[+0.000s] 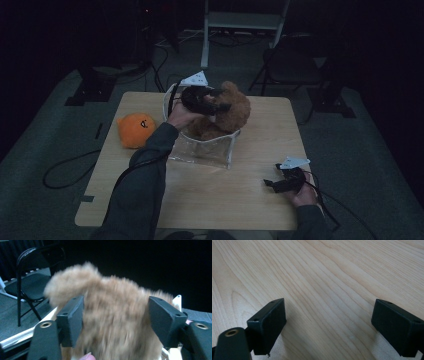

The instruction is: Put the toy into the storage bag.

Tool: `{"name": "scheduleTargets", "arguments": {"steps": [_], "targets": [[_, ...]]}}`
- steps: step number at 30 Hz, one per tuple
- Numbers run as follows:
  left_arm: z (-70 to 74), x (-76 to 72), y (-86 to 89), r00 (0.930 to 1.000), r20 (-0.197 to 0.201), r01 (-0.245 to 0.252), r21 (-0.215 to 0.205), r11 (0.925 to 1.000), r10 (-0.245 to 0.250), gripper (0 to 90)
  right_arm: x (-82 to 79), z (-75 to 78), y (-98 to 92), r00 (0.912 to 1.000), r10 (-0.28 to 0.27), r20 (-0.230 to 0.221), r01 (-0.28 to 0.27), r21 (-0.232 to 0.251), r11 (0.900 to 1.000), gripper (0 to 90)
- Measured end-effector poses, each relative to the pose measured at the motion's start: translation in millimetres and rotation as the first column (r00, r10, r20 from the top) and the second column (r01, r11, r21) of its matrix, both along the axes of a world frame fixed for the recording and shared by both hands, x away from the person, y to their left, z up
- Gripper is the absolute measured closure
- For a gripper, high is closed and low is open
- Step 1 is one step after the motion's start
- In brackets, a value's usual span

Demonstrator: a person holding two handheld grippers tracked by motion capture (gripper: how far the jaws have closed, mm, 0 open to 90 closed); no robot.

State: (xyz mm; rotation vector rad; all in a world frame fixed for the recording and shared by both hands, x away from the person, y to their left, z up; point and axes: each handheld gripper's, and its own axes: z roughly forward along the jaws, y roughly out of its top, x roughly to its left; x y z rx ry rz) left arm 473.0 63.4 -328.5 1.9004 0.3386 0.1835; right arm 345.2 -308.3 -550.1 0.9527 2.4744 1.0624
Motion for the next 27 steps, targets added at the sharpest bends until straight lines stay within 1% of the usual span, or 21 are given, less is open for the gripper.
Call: {"name": "scheduleTargets", "arguments": {"steps": [1,2,3,4,5,6,8,10,11,13,17,20,23,25,26,27], "targets": [[-0.8,0.5,-1.9,1.0000,-0.006,-0.002,0.018,0.9998,0.002,36.3,0.0,0.0,-0.1,1.0000,0.000,0.000,0.000,0.000,1.000,11.6],[-2.4,1.4,-4.7,0.9998,-0.019,-0.002,0.044,0.9990,0.003,40.3,-0.1,0.0,0.1,1.0000,-0.001,-0.001,0.001,0.000,1.000,11.6],[-4.7,2.0,-7.7,0.9996,-0.029,0.004,0.070,0.9975,-0.002,41.8,0.0,0.0,0.1,1.0000,-0.001,-0.001,0.001,0.000,1.000,11.6],[-7.2,2.1,-10.9,0.9993,-0.035,0.012,0.100,0.9949,-0.009,42.3,0.0,0.0,0.0,1.0000,-0.001,0.000,0.001,-0.001,1.000,11.6],[-9.4,2.0,-14.6,0.9993,-0.038,0.011,0.137,0.9905,-0.006,43.5,0.0,0.0,-0.1,1.0000,0.000,0.000,0.000,-0.001,1.000,11.6],[-10.5,1.7,-16.9,0.9995,-0.031,0.005,0.164,0.9865,0.001,43.8,0.0,0.1,0.0,1.0000,-0.001,0.000,0.001,-0.001,1.000,11.6],[-9.2,2.0,-17.0,0.9992,-0.040,0.008,0.160,0.9871,-0.002,44.3,0.0,0.1,0.0,1.0000,-0.001,-0.001,0.001,0.000,1.000,11.6],[-8.7,3.7,-16.1,0.9984,-0.056,0.004,0.168,0.9858,0.006,46.7,-0.1,0.1,0.1,1.0000,-0.001,-0.001,0.001,0.000,1.000,11.6],[-9.0,4.4,-15.9,0.9975,-0.071,0.008,0.171,0.9853,0.004,47.7,0.0,0.1,0.0,1.0000,0.000,0.000,0.000,-0.001,1.000,11.6],[-9.3,4.6,-15.6,0.9970,-0.077,0.015,0.178,0.9839,-0.002,48.7,0.0,0.0,0.0,1.0000,-0.001,0.000,0.001,-0.001,1.000,11.6],[-10.4,0.4,-19.3,0.9961,-0.086,0.037,0.212,0.9766,-0.019,49.7,-0.1,0.0,0.1,1.0000,-0.001,-0.001,0.001,0.000,1.000,11.6],[-10.8,-3.7,-24.0,0.9941,-0.097,0.071,0.245,0.9670,-0.049,50.9,-0.1,-0.1,0.1,1.0000,-0.001,0.000,0.001,0.001,1.000,11.6],[-11.8,-8.5,-28.4,0.9929,-0.095,0.096,0.275,0.9566,-0.072,51.3,-0.1,-0.1,0.1,1.0000,-0.001,0.000,0.001,0.001,1.000,11.6],[-11.4,-10.1,-29.0,0.9928,-0.092,0.099,0.283,0.9541,-0.076,51.3,-0.1,-0.1,0.1,1.0000,-0.001,0.000,0.001,0.001,1.000,11.6],[-11.0,-10.3,-28.5,0.9928,-0.093,0.099,0.282,0.9542,-0.075,51.3,-0.1,-0.1,0.2,1.0000,-0.001,0.000,0.001,0.002,1.000,11.6],[-10.7,-10.0,-27.5,0.9926,-0.094,0.099,0.276,0.9559,-0.076,51.3,-0.1,-0.1,0.1,1.0000,-0.001,0.000,0.001,0.001,1.000,11.6]]}}
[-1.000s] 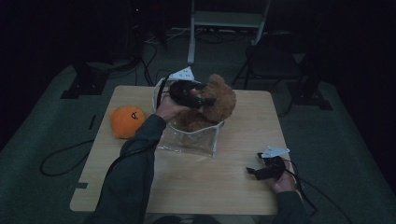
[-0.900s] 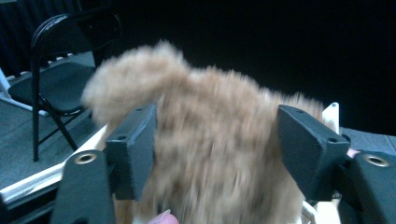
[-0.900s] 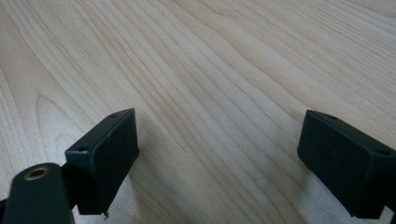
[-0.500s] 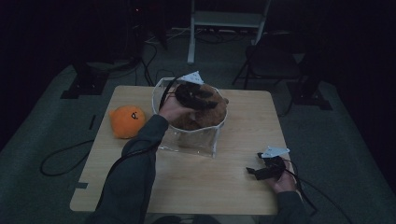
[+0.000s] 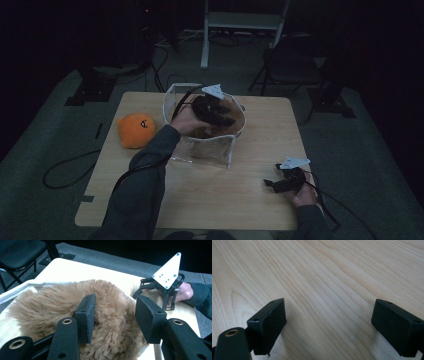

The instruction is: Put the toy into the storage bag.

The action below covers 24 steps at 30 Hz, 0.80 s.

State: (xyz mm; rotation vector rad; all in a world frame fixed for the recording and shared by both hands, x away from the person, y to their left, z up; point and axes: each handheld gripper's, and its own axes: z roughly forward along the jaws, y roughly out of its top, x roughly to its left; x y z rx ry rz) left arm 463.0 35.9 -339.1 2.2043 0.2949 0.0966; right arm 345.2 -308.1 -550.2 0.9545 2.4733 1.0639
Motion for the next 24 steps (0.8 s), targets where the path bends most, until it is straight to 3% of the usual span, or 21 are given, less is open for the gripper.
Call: {"name": "scheduleTargets", "arguments": {"steps": [14,24], "targets": [[8.7,-0.8,13.3,0.9980,0.010,-0.062,-0.085,0.9945,0.063,48.3,0.0,0.1,-0.1,1.0000,0.001,0.000,-0.001,-0.001,1.000,11.6],[15.0,1.5,33.7,0.9920,-0.025,-0.126,-0.124,0.9842,0.124,48.5,0.0,0.1,-0.1,1.0000,0.001,0.000,-0.001,-0.001,1.000,11.6]]}}
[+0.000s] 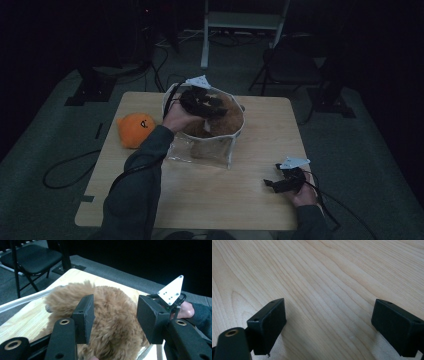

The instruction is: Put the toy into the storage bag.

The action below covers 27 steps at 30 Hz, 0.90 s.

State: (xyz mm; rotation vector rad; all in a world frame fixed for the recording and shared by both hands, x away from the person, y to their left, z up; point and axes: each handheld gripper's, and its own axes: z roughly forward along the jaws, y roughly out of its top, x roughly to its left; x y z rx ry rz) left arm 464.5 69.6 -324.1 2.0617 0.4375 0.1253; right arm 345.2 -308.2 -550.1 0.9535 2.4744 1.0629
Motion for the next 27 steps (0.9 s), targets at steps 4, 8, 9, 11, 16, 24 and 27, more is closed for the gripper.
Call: {"name": "scheduleTargets", "arguments": {"steps": [4,8,9,11,16,24,27], "targets": [[1.7,-2.4,6.6,0.9997,0.012,-0.023,-0.006,0.9997,0.023,48.8,0.0,0.0,0.0,1.0000,0.000,0.000,0.000,0.000,1.000,11.6],[3.2,-3.7,12.9,0.9992,0.011,-0.039,-0.011,0.9992,0.039,48.5,0.0,0.0,0.0,1.0000,0.000,0.000,0.000,0.000,1.000,11.6],[3.3,-3.6,14.6,0.9991,0.010,-0.041,-0.012,0.9991,0.042,48.3,-0.1,0.0,0.1,1.0000,0.000,-0.001,0.000,0.001,1.000,11.6],[3.5,-3.9,17.7,0.9987,0.010,-0.049,-0.014,0.9987,0.049,48.3,0.0,0.0,0.1,1.0000,0.000,0.000,0.000,0.001,1.000,11.6],[4.6,-5.0,25.4,0.9981,0.007,-0.061,-0.021,0.9979,0.061,48.6,-0.1,0.0,0.1,1.0000,0.000,-0.001,0.000,0.001,1.000,11.6],[7.6,-6.6,32.1,0.9975,0.001,-0.071,-0.020,0.9972,0.071,48.4,-0.1,0.0,0.1,1.0000,0.000,-0.001,0.000,0.001,1.000,11.6],[7.9,-7.0,34.7,0.9973,0.003,-0.074,-0.021,0.9970,0.074,48.2,0.0,0.0,0.0,1.0000,0.000,0.000,0.000,0.000,1.000,11.6]]}}
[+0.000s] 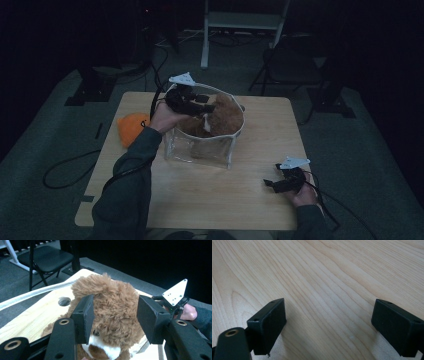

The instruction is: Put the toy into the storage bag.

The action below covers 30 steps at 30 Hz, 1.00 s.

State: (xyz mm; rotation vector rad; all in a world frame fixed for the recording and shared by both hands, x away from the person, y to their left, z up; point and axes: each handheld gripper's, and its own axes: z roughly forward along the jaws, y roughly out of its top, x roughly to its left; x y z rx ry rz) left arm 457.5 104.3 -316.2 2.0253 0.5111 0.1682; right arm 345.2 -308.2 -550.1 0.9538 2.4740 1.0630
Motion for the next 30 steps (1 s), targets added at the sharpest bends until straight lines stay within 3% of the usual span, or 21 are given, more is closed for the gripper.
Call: {"name": "scheduleTargets", "arguments": {"steps": [15,30], "targets": [[3.6,-4.9,13.1,0.9990,0.028,-0.034,0.025,0.9991,0.033,47.7,-0.1,0.0,0.1,1.0000,0.000,-0.001,0.000,0.001,1.000,11.6],[4.6,-10.1,32.0,0.9961,0.040,-0.079,0.017,0.9967,0.078,47.1,-0.1,0.0,0.1,1.0000,0.000,-0.001,0.000,0.001,1.000,11.6]]}}
